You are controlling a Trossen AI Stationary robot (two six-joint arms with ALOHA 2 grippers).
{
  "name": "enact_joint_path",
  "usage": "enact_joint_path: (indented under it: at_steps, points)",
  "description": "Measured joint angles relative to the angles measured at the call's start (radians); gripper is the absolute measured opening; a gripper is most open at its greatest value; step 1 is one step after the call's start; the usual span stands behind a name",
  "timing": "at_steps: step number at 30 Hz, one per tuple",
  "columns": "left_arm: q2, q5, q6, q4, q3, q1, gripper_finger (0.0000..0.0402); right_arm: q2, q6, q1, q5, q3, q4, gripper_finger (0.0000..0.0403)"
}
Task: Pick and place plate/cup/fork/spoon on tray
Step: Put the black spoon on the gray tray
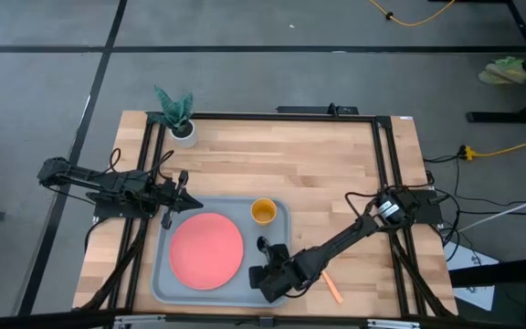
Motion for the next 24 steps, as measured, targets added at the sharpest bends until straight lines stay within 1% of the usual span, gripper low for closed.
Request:
enact_joint_path:
  at_steps: [6, 10, 15, 24]
  points:
    - [0.000, 0.000, 0.000, 0.000, 0.000, 0.000, 0.0000, 0.000, -0.095, -0.041, 0.071, 0.000, 0.040, 0.0033]
    - [0.000, 0.000, 0.000, 0.000, 0.000, 0.000, 0.0000, 0.000, -0.160, -0.070, 0.146, 0.000, 0.039, 0.0033]
    - [0.000, 0.000, 0.000, 0.000, 0.000, 0.000, 0.0000, 0.000, -0.188, -0.103, 0.151, 0.000, 0.037, 0.0033]
    - [0.000, 0.000, 0.000, 0.000, 0.000, 0.000, 0.0000, 0.000, -0.206, -0.112, 0.144, 0.000, 0.012, 0.0033]
